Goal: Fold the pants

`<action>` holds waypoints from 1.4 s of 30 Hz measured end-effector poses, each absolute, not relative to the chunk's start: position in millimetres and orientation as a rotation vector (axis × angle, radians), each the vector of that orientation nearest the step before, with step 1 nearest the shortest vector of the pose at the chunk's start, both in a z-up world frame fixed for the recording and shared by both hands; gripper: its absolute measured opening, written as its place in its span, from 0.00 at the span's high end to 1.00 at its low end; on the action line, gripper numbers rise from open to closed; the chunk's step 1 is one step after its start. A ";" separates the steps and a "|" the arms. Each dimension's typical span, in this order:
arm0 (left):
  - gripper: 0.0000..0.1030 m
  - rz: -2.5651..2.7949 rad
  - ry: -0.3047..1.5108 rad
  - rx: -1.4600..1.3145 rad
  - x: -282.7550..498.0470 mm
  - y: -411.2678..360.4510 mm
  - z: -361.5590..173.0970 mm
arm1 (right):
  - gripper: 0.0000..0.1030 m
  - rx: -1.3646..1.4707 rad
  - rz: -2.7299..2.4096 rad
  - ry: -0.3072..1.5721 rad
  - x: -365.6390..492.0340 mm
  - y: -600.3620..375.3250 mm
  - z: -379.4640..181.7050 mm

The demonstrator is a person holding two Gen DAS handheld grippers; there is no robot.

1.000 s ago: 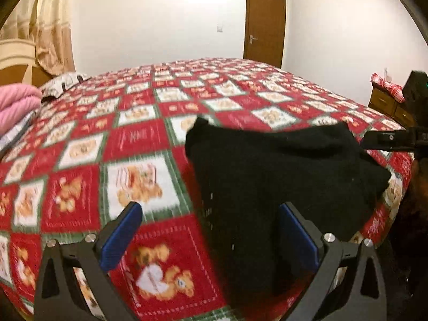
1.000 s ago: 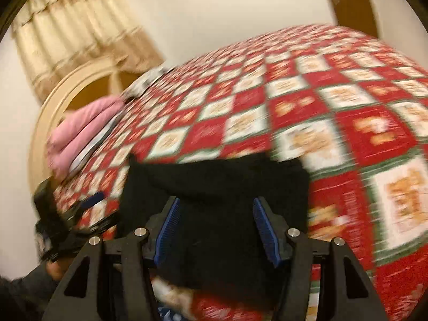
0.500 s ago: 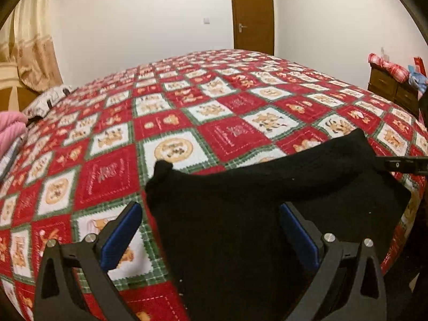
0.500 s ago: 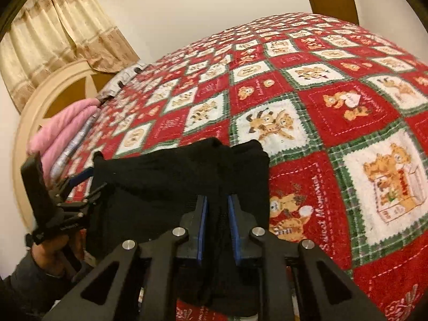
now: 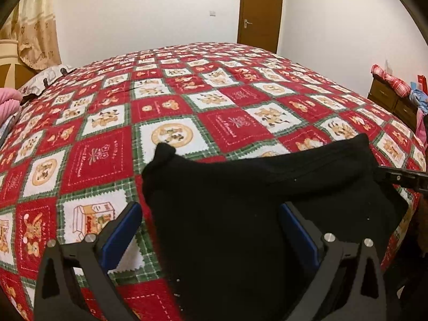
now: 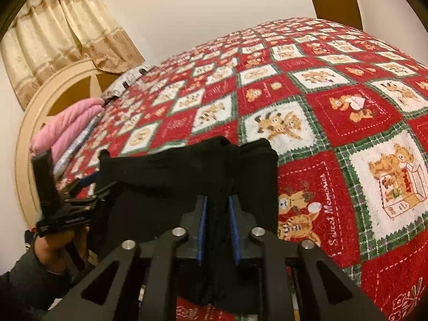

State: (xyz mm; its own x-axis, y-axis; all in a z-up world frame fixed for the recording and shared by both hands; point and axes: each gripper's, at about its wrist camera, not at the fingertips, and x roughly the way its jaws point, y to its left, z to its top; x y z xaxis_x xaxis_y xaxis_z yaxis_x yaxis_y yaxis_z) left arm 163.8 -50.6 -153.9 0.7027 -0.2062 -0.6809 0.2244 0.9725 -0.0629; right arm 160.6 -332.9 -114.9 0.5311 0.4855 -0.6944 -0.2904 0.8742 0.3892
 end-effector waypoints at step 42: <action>0.00 -0.218 0.720 0.038 152.0 -38.4 -150.0 | 0.67 0.030 0.356 0.923 150.6 -326.5 -119.0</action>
